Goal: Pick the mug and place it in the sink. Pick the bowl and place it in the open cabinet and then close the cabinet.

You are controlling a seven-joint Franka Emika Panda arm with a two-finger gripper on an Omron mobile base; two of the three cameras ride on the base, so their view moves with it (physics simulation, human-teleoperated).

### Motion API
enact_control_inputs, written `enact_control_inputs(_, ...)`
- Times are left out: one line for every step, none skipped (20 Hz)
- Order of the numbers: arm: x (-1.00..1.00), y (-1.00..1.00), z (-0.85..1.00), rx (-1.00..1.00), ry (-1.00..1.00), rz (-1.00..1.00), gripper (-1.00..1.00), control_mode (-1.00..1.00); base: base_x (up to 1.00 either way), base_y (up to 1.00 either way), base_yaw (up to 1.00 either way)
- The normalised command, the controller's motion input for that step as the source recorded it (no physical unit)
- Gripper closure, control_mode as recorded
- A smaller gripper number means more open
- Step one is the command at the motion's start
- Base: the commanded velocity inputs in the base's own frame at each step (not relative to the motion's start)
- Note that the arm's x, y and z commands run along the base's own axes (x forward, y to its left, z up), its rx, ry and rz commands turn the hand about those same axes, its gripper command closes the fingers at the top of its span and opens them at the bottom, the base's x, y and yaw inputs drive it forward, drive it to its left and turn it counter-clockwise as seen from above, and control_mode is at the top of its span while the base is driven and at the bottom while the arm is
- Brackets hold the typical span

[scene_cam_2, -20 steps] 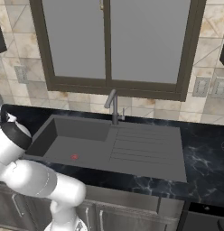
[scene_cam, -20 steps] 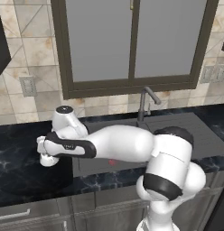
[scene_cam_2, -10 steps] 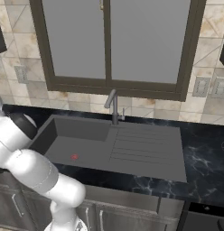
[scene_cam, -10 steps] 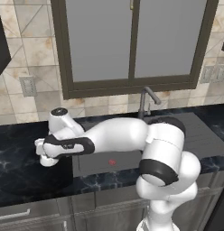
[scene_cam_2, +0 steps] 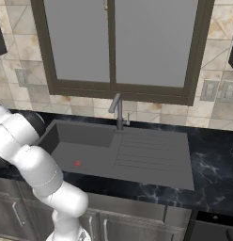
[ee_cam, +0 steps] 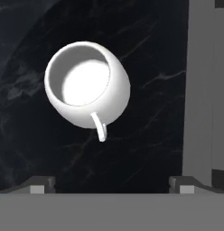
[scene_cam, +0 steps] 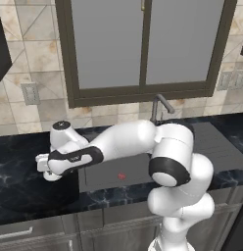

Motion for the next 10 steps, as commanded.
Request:
enact_control_inputs(0.06, 0.0, -0.14, 0.0, 0.0, 0.02, -1.0, -1.0, 0.0, 0.0, 0.0)
enact_control_inputs(0.04, 0.0, -0.15, 0.0, 0.0, 0.02, -1.0, -1.0, 0.0, 0.0, 0.0)
enact_control_inputs(0.06, 0.0, -0.16, 0.0, 0.0, 0.01, -1.0, -1.0, 0.0, 0.0, 0.0)
enact_control_inputs(0.05, 0.01, -0.17, 0.0, 0.0, 0.01, -1.0, -1.0, 0.0, 0.0, 0.0)
enact_control_inputs(0.04, 0.0, -0.18, 0.0, 0.0, 0.01, -1.0, -1.0, 0.0, 0.0, 0.0)
enact_control_inputs(0.04, 0.03, -0.18, 0.0, 0.0, 0.0, -1.0, -1.0, 0.0, 0.0, 0.0)
enact_control_inputs(0.06, 0.04, -0.18, 0.0, 0.0, 0.0, -1.0, -1.0, 0.0, 0.0, 0.0)
enact_control_inputs(0.07, 0.06, -0.19, 0.0, 0.0, 0.0, -1.0, -1.0, 0.0, 0.0, 0.0)
enact_control_inputs(0.08, 0.06, -0.19, 0.0, 0.0, 0.0, -1.0, -1.0, 0.0, 0.0, 0.0)
enact_control_inputs(0.07, 0.06, -0.19, 0.0, 0.0, 0.0, -1.0, -1.0, 0.0, 0.0, 0.0)
